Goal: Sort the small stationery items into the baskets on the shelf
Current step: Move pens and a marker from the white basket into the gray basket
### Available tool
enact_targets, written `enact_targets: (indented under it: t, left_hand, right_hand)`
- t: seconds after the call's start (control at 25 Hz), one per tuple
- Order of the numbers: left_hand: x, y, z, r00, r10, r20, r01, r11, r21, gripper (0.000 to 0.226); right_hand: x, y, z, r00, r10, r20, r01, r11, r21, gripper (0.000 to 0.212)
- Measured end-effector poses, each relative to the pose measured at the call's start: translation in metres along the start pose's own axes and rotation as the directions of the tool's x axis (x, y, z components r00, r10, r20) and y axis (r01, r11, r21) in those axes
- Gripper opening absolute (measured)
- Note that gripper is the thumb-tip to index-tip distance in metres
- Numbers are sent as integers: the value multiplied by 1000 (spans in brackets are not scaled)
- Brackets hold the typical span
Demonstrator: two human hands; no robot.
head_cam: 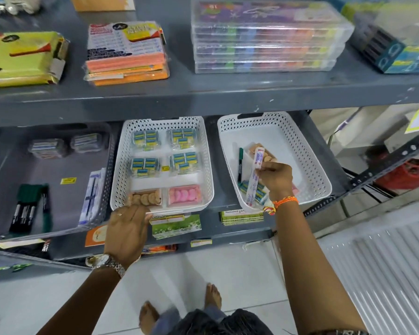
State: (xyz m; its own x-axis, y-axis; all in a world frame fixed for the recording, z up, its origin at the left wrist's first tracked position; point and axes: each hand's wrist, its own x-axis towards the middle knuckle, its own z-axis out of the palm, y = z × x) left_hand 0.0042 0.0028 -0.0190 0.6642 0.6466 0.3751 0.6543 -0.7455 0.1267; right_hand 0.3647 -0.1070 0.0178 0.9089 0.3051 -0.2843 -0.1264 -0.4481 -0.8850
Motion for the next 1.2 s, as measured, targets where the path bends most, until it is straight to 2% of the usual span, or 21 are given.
enact_targets:
  t: [0.2,0.32,0.48,0.56,0.64,0.76,0.88,0.92,1.0,1.12,1.2]
  left_hand:
    - [-1,-6,0,1000,18,20,-17,999,-31,28]
    - [-3,-10,-10,998,62,30,-60,996,-67,35]
    - [-22,-44,-30,999,32,25,-28,988,-151,31]
    - [-39,-70,-41,1000,-6,5,6,989,-146,31]
    - [-52,-93,-49,995,-103,-2,102,988,-118,33]
    - [-69,-122,-58,962,-273,3,273,961,-38,37]
    - [-80,-150,-58,931,-363,31,363,932,6,41]
    - [-82,-157,-56,930,-367,30,367,930,12,41]
    - [-82,-163,-50,939,-344,-9,344,939,7,38]
    - [-83,-166,-43,945,-303,-120,303,953,-21,25]
    - [-83,-169,-38,941,-291,-173,287,957,-50,18]
  right_hand:
    - [2,1,-5,999,-27,20,26,997,67,19]
    - [-11,-19,-4,982,-181,45,170,968,186,22]
    - [-52,-71,26,909,-361,206,265,885,382,26]
    - [-75,-94,62,865,-409,292,255,857,447,30]
    - [-99,-109,102,826,-415,380,203,849,487,32]
    - [-137,-118,177,732,-397,554,166,892,419,48]
    - [-167,-112,253,642,-411,647,378,904,200,52]
    - [-175,-110,275,602,-413,683,486,868,96,47]
    - [-188,-107,308,536,-399,744,675,732,-94,40]
    - [-207,-99,342,452,-331,828,797,567,-208,55]
    - [-213,-95,354,436,-289,852,828,500,-254,66]
